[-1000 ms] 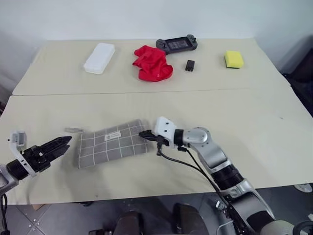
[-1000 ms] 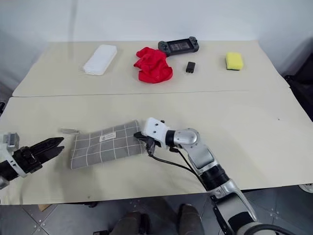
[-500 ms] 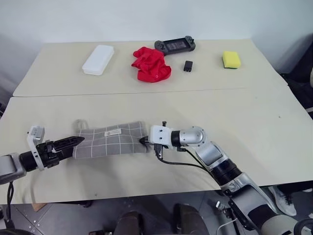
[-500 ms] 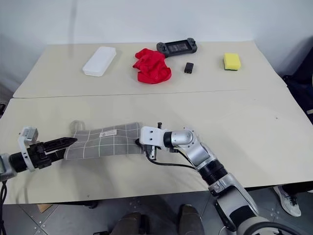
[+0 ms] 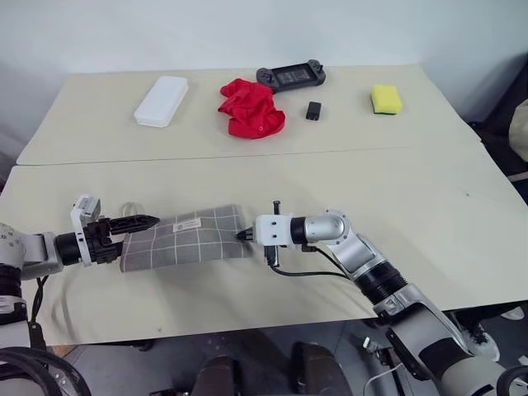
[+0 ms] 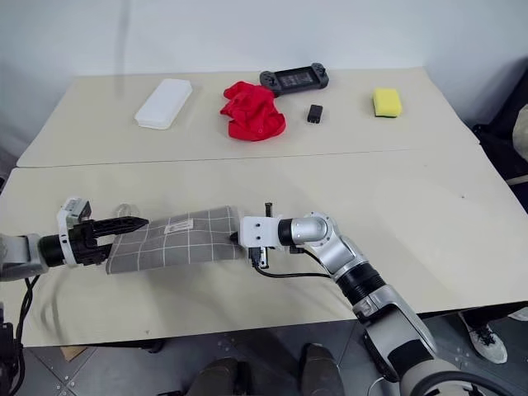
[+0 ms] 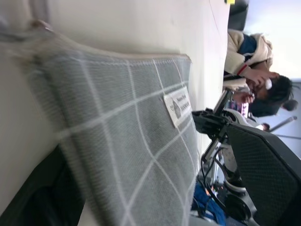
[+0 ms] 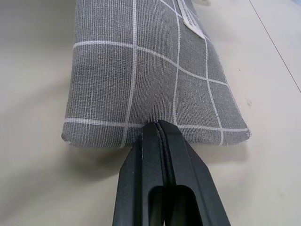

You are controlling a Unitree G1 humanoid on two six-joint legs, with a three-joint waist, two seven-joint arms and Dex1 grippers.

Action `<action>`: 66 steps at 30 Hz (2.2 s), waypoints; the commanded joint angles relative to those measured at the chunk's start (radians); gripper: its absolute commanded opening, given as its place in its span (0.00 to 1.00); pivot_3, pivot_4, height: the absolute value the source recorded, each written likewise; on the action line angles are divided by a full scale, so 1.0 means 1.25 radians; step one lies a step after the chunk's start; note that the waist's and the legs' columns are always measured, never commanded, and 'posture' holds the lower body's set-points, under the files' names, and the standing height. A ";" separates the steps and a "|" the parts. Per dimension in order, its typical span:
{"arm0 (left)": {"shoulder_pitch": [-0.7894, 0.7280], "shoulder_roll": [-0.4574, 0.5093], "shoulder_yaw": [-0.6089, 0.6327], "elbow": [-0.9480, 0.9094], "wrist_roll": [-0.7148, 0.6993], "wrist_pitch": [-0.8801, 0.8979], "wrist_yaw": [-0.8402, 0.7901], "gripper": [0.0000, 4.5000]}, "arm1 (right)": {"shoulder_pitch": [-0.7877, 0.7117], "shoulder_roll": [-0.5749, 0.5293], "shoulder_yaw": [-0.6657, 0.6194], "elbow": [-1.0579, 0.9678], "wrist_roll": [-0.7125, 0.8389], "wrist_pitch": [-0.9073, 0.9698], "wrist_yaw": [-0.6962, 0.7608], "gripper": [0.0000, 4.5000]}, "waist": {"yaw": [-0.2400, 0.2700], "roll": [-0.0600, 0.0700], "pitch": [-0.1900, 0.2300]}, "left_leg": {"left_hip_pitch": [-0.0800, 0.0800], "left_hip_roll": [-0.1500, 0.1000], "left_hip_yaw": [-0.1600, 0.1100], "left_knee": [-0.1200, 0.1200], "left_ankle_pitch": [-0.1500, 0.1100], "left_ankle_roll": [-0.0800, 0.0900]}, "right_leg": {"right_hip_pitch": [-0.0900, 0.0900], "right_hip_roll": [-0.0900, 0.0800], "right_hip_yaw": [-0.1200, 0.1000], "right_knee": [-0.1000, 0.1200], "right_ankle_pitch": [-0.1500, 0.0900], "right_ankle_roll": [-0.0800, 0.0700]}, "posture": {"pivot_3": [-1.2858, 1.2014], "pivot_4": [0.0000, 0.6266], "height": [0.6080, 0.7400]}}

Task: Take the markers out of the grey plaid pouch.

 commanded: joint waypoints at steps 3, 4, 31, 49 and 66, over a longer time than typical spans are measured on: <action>-0.012 -0.005 -0.011 0.011 0.031 -0.009 -0.039 0.73 | 0.006 -0.015 -0.008 0.004 -0.015 -0.022 -0.004 0.00 | 0.001 0.000 0.000 | 0.000 0.000 0.000 0.000 0.000 0.000 | 0.000 0.000 0.000 0.000 0.000 0.000 | 0.52 0.24 1.00; -0.009 -0.008 -0.005 0.007 0.033 -0.024 -0.046 0.66 | 0.007 -0.018 -0.009 0.005 -0.015 -0.026 -0.004 0.00 | 0.001 0.000 0.000 | 0.000 0.000 0.000 0.000 0.000 0.000 | 0.000 0.000 0.000 0.000 0.000 0.000 | 0.52 0.24 1.00; 0.189 -0.213 0.288 -0.491 -0.111 -0.073 0.007 0.00 | 0.108 -0.157 -0.214 -0.127 0.286 0.065 0.160 0.14 | 0.007 -0.002 0.001 | -0.002 0.001 -0.003 0.001 0.000 0.000 | 0.000 -0.002 0.000 0.000 0.000 0.000 | 0.52 0.24 1.00; 0.237 -0.520 -0.143 -0.452 0.523 -1.468 -0.012 0.00 | -0.026 -0.436 -0.393 -0.100 0.534 0.714 0.352 0.99 | 0.028 -0.002 0.002 | -0.004 0.000 0.009 0.002 0.000 0.003 | 0.000 -0.002 0.000 -0.006 0.001 0.001 | 0.52 0.24 1.00; 0.226 -0.511 -0.255 -0.324 0.572 -1.648 0.015 0.00 | -0.132 -0.270 -0.222 -0.171 0.635 1.079 0.341 0.99 | 0.048 -0.001 0.002 | -0.015 -0.001 -0.004 0.013 -0.001 0.006 | -0.003 -0.004 -0.004 -0.003 0.002 0.004 | 0.52 0.24 1.00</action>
